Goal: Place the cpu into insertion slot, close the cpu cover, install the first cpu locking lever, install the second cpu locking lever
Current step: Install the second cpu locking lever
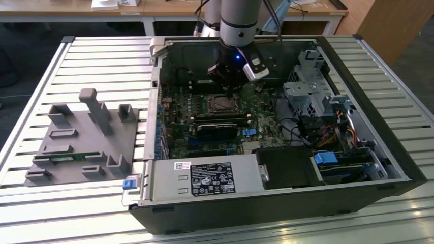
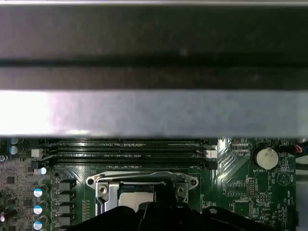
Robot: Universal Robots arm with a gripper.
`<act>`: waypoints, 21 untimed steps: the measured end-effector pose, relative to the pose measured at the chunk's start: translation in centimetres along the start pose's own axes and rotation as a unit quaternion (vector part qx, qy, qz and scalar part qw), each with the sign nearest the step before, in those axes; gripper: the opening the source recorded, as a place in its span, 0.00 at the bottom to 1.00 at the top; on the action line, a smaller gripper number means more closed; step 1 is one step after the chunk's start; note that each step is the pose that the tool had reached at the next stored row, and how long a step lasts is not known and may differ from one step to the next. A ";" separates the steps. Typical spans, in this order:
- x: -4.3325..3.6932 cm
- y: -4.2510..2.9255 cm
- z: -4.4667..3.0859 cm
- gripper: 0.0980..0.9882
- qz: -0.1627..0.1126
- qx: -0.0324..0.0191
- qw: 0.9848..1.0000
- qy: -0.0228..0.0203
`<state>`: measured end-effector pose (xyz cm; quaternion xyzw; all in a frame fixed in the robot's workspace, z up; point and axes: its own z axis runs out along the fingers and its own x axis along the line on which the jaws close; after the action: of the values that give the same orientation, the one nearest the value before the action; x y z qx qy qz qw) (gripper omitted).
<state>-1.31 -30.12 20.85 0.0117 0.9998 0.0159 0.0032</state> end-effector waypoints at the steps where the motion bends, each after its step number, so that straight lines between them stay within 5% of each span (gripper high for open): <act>1: 0.00 -0.04 0.00 0.02 0.000 0.000 1.000 0.000; 11: -0.02 -0.13 -1.30 0.02 0.000 0.000 1.000 0.001; 21: -0.06 -2.11 -1.37 0.02 0.000 0.000 1.000 0.001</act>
<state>-1.31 -32.27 22.16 0.0117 0.9998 0.0159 0.0018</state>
